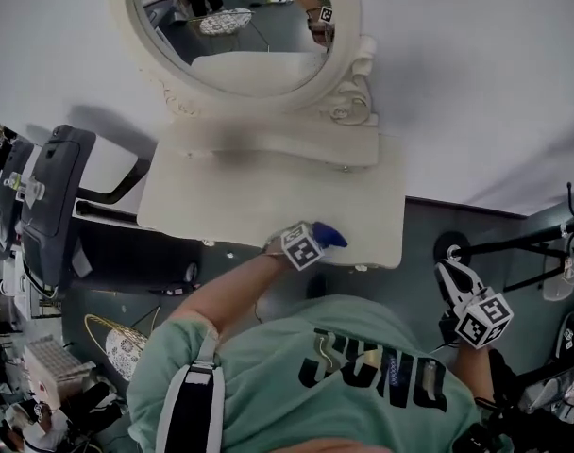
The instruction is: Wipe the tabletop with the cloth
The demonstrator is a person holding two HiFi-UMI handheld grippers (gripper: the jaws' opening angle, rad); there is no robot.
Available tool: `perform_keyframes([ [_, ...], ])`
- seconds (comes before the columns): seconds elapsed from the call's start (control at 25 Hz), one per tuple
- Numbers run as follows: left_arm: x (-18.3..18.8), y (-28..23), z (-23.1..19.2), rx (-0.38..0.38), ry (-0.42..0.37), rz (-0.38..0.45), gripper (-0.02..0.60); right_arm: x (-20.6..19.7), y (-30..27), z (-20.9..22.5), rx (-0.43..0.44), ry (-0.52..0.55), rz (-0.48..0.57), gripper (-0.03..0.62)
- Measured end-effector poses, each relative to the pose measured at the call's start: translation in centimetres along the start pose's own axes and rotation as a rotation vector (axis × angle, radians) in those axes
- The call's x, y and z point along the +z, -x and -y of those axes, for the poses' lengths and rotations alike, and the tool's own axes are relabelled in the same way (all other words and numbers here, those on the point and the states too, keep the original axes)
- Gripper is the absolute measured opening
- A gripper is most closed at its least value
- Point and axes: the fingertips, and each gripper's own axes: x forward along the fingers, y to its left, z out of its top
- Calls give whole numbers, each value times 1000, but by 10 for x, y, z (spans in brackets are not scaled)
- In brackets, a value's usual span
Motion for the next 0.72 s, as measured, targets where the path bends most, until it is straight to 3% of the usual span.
perform_keyframes([
  [0.12,53,-18,-70,60,-16,58,100,7,-31,-16,-10,17,-24,12],
  [0.32,104,-61,-136,166,-39,33,101,10,-40,-12,-48,28,-75,12],
  [0.44,112,-85,-141,200,-64,-27,103,10,-30,5,-65,11,-87,12],
  [0.6,108,-102,-142,253,-35,-53,100,4,-23,31,-25,16,-108,12],
  [0.72,100,-100,-125,220,-10,-102,100,4,-10,53,15,30,-110,12],
])
